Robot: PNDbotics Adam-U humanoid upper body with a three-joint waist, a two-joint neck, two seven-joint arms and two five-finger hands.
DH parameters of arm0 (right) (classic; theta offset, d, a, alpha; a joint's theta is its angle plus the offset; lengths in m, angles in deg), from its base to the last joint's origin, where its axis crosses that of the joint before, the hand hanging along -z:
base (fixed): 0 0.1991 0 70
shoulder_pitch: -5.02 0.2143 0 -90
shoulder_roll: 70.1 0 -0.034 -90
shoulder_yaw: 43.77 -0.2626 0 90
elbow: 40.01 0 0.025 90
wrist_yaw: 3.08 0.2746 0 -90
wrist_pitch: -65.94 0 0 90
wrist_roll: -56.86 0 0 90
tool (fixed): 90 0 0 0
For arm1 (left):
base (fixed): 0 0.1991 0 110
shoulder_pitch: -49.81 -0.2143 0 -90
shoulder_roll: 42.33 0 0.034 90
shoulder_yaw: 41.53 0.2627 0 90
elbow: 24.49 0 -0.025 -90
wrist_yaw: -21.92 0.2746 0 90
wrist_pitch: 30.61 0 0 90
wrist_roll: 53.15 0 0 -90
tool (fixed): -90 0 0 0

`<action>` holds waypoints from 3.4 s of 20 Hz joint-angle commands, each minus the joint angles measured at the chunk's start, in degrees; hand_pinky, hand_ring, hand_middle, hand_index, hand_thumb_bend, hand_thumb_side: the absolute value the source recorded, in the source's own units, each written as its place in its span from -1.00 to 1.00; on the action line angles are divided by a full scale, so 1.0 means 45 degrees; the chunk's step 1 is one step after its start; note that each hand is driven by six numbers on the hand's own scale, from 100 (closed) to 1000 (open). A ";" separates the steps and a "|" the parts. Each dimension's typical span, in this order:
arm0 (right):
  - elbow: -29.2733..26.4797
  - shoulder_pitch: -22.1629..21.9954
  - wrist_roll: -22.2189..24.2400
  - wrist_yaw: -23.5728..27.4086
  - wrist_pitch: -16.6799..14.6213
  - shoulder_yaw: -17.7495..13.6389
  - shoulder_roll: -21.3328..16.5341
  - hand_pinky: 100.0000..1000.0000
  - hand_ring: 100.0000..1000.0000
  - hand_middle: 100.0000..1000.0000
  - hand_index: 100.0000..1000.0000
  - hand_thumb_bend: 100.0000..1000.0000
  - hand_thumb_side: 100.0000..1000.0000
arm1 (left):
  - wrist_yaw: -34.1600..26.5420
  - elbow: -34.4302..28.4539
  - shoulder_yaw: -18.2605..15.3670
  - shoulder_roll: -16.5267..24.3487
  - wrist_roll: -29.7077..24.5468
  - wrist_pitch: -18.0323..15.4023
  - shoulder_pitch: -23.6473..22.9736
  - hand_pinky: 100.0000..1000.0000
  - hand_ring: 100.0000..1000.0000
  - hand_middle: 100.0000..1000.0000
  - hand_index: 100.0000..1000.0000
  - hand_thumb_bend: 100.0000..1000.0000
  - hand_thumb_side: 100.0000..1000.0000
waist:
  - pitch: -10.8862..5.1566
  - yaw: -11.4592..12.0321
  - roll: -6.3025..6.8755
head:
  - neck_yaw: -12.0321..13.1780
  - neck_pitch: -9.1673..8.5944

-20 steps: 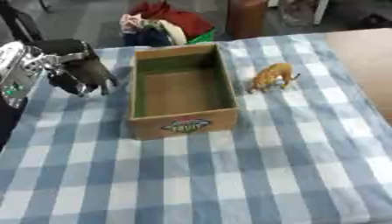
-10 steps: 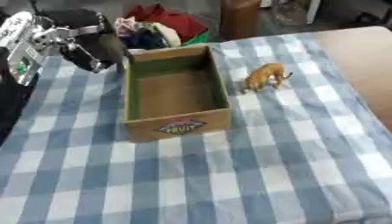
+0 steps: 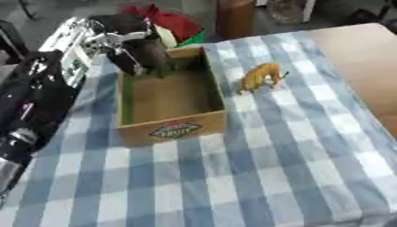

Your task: Pick up objects on the table and place them in the box.

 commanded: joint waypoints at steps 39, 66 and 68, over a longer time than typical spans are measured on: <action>0.3912 0.3222 0.2217 -0.1289 -0.0085 0.1779 -0.2563 0.36 0.49 0.46 0.81 -0.48 -0.80 | -0.6835 -0.6583 -0.1627 0.1814 0.3677 0.3578 -0.4382 0.43 0.32 0.28 0.59 -0.68 -0.37 | -0.0398 0.2168 -0.0566 | -0.1083 -0.0116; 1.0089 0.6039 0.4518 -0.7866 -0.2855 0.2681 -0.1294 0.61 0.76 0.64 0.84 -0.08 -0.82 | -0.8830 -0.8544 -0.3138 0.0901 0.5880 0.4776 -0.7248 0.34 0.24 0.20 0.56 -0.75 -0.38 | 0.0099 0.3727 -0.0607 | -0.1908 -0.0301; 1.0400 0.6129 0.4533 -0.8127 -0.2925 0.2637 -0.1124 0.61 0.76 0.64 0.83 -0.11 -0.85 | -0.8865 -0.8573 -0.3146 0.0859 0.5868 0.4776 -0.7246 0.34 0.23 0.19 0.55 -0.75 -0.38 | 0.0136 0.3776 -0.0593 | -0.1937 -0.0297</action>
